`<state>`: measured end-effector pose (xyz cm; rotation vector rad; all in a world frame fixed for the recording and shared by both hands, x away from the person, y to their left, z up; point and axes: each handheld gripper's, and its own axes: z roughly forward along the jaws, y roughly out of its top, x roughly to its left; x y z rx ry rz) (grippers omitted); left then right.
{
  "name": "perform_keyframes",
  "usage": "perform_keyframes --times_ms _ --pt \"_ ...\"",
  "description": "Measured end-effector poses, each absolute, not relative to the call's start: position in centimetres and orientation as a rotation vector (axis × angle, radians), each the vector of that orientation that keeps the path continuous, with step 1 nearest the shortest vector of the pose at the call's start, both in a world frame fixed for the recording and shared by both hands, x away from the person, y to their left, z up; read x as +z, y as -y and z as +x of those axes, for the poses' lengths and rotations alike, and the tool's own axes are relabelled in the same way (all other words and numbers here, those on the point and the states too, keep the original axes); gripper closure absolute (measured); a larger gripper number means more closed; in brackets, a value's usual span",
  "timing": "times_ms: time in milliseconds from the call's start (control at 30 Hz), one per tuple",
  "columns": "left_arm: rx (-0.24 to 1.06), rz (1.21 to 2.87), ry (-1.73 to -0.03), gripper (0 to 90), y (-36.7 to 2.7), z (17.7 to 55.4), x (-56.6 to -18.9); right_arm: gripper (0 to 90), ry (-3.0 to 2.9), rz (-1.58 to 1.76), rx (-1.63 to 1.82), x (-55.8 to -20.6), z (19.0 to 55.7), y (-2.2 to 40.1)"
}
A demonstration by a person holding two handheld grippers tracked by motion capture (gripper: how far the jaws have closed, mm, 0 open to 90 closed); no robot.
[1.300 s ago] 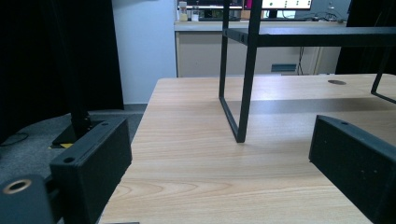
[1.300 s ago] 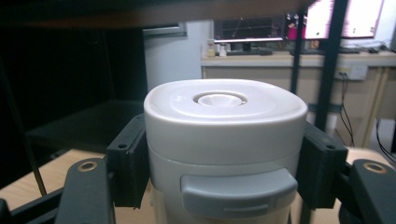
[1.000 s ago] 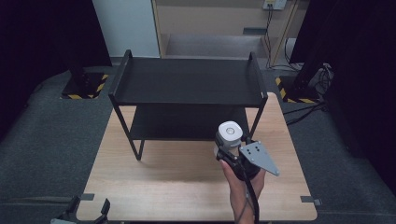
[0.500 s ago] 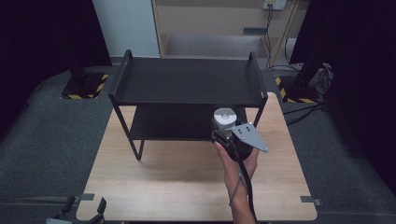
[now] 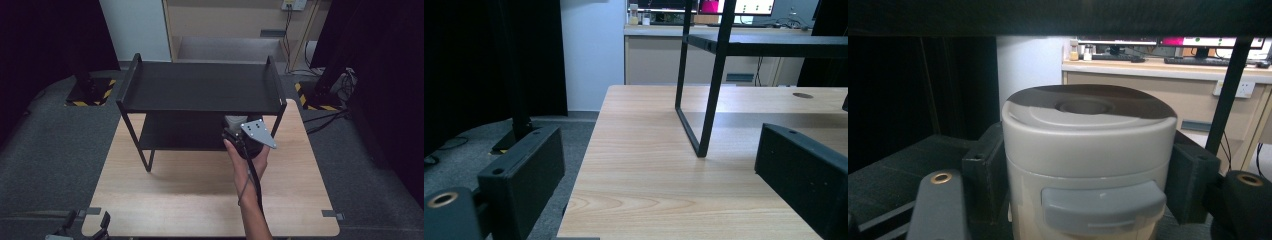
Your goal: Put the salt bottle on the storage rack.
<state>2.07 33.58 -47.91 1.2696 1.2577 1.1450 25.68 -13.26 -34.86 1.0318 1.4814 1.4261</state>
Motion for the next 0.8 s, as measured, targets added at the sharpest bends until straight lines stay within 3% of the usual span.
perform_keyframes --times_ms 800 --pt "1.135 1.274 -1.272 4.9 -33.8 2.5 -48.3 31.4 -1.472 1.081 1.411 -35.3 27.8 13.1"
